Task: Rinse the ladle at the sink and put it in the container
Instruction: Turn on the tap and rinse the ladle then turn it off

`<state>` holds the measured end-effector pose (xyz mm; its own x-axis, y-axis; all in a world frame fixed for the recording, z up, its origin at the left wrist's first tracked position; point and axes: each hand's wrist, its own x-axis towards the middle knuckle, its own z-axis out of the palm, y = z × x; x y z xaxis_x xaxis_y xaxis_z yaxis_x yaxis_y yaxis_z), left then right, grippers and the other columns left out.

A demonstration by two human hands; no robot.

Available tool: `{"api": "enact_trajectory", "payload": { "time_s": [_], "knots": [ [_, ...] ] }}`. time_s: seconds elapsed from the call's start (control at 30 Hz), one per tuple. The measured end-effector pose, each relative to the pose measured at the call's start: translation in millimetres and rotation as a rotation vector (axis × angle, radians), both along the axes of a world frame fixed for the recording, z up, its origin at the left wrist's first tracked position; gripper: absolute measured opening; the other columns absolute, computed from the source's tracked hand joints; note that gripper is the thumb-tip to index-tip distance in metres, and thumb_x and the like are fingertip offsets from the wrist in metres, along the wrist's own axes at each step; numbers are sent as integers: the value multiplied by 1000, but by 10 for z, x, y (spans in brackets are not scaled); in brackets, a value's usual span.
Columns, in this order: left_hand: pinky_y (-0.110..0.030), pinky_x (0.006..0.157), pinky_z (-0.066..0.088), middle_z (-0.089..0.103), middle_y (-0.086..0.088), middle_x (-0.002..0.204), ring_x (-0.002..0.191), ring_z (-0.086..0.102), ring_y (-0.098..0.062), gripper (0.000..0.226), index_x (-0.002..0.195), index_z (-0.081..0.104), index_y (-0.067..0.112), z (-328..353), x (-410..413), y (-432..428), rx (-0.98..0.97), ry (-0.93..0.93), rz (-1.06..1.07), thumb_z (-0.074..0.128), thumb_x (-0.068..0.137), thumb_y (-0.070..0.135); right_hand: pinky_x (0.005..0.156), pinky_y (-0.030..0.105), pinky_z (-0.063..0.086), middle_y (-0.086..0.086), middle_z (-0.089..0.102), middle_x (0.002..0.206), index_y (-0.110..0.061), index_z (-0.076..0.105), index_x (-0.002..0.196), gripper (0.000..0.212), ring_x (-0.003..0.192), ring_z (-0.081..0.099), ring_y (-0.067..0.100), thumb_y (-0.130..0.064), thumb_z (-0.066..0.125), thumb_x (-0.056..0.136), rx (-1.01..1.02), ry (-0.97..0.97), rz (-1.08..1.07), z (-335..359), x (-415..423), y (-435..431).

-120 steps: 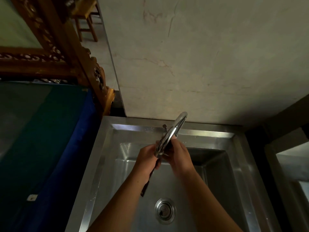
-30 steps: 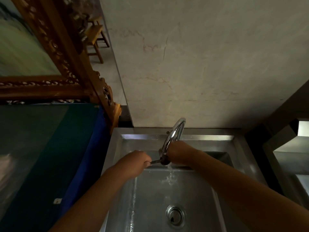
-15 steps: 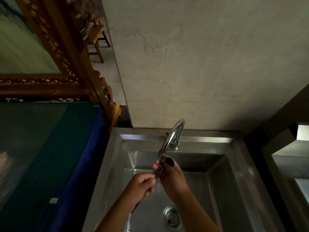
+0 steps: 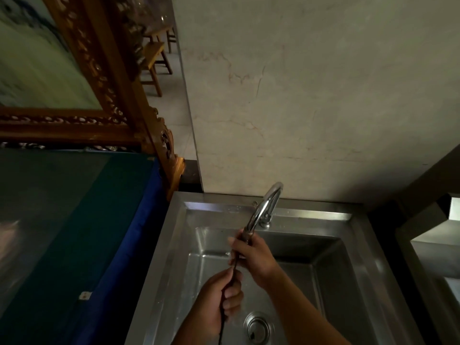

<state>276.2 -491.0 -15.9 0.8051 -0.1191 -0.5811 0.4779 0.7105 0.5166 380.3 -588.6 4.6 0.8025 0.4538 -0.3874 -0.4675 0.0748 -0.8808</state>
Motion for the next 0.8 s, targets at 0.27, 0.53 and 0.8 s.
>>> {"api": "enact_trajectory", "payload": {
  "time_s": [0.27,0.53,0.8],
  "knots": [
    [-11,35,19,28,4,44,28,24,-7,32,74,57,11,28,80,-45,-9,73,-60,51,91,36,46,30,42,1,49,46,-12,56,73,28,41,47,17,-18,46,98,-12,306,-296,-99,133,149],
    [-15,40,18,33,2,48,34,26,-9,36,70,57,15,-89,133,-7,470,83,-180,48,100,33,41,21,44,3,48,46,-10,55,65,33,39,47,13,-23,51,95,378,781,-464,-273,116,23],
    [-29,53,34,48,5,47,46,43,-8,37,60,51,21,-138,248,-12,1251,-49,-286,55,95,31,58,32,52,12,57,67,-4,56,83,29,64,57,22,-22,41,100,508,764,-441,-286,109,-20]
  ]
}}
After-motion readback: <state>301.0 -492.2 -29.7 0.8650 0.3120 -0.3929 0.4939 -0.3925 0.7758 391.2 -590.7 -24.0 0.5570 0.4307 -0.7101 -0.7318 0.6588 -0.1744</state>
